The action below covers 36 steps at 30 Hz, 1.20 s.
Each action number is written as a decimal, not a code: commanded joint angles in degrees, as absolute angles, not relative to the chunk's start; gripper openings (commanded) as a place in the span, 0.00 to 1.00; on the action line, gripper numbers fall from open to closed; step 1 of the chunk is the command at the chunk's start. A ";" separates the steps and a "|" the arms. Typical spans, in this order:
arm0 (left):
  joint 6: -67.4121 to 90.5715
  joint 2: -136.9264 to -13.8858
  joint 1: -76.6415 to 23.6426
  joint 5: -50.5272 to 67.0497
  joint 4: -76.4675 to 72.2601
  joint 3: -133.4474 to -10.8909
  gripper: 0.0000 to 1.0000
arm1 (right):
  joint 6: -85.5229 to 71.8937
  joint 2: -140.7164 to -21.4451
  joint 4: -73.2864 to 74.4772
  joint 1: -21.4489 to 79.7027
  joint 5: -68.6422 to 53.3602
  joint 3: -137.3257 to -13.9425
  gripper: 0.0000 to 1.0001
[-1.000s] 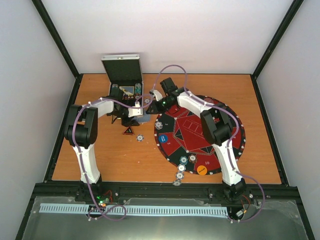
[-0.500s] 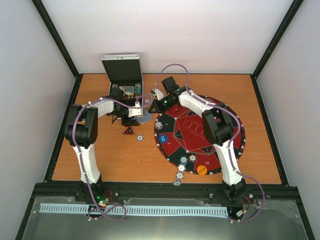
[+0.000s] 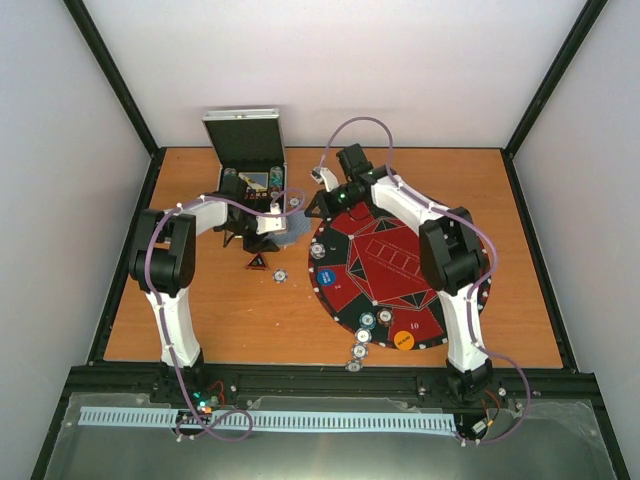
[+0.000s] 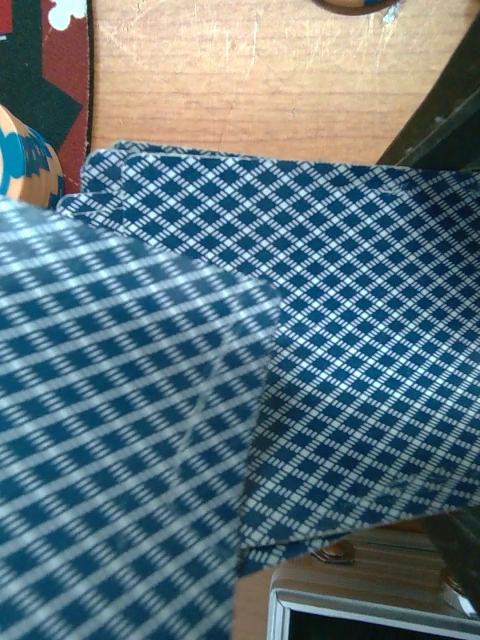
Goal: Distribute texas hold em gaming equipment
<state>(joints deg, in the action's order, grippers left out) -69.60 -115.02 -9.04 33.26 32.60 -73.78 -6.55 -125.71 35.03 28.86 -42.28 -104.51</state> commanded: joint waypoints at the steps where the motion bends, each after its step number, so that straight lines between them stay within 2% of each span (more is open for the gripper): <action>1: -70.22 -116.63 -8.88 34.10 33.17 -74.97 0.56 | -5.10 -121.86 35.95 27.55 -43.14 -102.97 0.03; 12: -70.26 -116.78 -8.88 34.29 33.22 -74.95 0.56 | -8.94 -111.28 29.35 18.70 -46.05 -93.08 0.03; 22: -70.09 -116.79 -8.88 34.29 33.29 -74.91 0.56 | -11.83 -101.47 25.43 11.39 -42.67 -77.46 0.03; 30: -70.49 -116.54 -8.71 34.10 33.45 -74.52 0.56 | -8.29 -95.05 33.03 10.11 -43.94 -71.05 0.03; 36: -70.33 -116.48 -8.61 34.10 33.15 -74.44 0.57 | -8.52 -90.11 40.94 8.92 -33.60 -69.57 0.03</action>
